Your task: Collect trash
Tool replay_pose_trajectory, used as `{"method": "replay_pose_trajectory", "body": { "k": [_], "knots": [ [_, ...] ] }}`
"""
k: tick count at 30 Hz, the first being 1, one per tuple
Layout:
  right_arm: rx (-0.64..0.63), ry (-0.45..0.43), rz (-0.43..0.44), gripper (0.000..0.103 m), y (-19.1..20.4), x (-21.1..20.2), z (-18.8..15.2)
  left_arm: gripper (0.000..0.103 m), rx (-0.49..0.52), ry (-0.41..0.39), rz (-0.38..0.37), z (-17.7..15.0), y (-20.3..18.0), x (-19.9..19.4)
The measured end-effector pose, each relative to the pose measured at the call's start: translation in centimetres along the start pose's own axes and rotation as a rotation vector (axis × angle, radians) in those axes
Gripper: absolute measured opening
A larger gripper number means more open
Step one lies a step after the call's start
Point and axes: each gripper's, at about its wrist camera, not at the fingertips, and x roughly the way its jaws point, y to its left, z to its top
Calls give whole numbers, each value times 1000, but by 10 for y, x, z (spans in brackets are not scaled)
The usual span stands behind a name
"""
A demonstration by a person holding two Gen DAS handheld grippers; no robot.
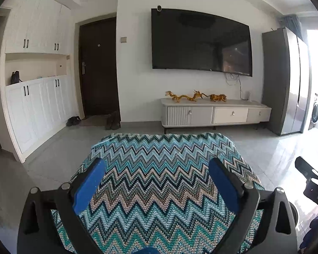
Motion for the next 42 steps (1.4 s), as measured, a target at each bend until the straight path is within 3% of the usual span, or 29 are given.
{"method": "replay_pose_trajectory", "body": {
  "k": [21, 42],
  "knots": [
    [40, 42, -70, 103, -34, 7, -19, 98, 71, 32, -70, -10, -41, 14],
    [49, 29, -93, 103, -45, 2, -22, 98, 109, 18, -87, -15, -59, 6]
  ]
}}
